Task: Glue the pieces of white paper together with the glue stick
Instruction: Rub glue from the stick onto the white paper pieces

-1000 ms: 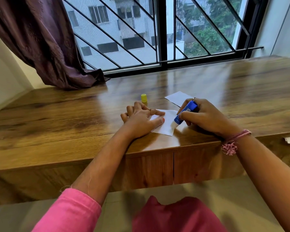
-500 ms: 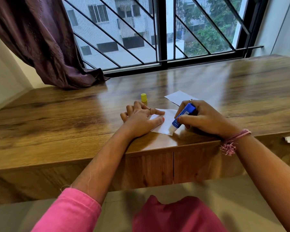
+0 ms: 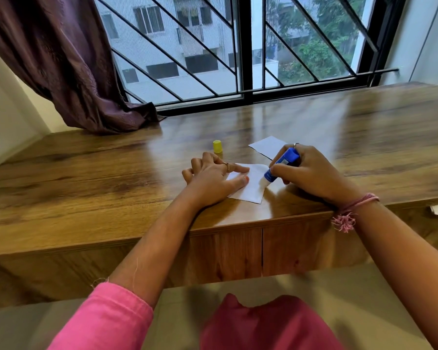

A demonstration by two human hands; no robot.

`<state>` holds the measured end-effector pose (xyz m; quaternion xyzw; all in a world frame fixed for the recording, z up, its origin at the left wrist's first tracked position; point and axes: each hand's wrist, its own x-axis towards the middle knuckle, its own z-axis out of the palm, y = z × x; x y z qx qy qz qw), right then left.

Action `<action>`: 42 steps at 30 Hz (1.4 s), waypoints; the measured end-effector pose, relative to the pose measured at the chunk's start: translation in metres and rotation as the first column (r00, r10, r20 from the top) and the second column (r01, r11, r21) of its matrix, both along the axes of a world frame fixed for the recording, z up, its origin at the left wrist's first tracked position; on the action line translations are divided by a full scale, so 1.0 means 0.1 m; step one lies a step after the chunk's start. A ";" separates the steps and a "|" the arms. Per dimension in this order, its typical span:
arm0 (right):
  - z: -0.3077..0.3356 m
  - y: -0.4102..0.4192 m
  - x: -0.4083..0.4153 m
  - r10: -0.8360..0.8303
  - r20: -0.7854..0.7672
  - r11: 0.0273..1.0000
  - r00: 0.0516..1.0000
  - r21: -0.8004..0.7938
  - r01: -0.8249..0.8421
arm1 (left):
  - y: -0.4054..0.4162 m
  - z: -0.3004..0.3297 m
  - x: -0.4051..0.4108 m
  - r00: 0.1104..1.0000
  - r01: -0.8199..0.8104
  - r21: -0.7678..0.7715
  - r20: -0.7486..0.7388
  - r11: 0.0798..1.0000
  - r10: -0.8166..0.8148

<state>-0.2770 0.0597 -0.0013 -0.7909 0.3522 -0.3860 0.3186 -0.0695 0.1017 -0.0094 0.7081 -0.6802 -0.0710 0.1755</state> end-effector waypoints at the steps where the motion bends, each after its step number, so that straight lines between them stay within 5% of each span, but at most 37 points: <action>1: 0.01 0.01 0.00 0.020 -0.012 1.000 1.000 0.000 -0.020 | 0.00 0.00 0.00 1.000 -0.002 0.001 0.002 1.000 0.002; 12: 0.04 0.09 -0.02 0.192 -0.055 0.981 0.980 0.020 -0.192 | 0.00 0.02 -0.01 1.000 0.002 0.013 0.011 1.000 -0.002; 28: -0.02 -0.03 0.00 -0.056 0.039 0.998 0.998 0.006 0.056 | -0.02 -0.01 0.00 1.000 -0.002 0.008 0.006 1.000 0.002; 42: 0.01 0.06 -0.02 0.231 -0.071 0.973 0.970 0.024 -0.230 | -0.03 -0.01 0.01 1.000 0.005 0.015 0.013 1.000 -0.005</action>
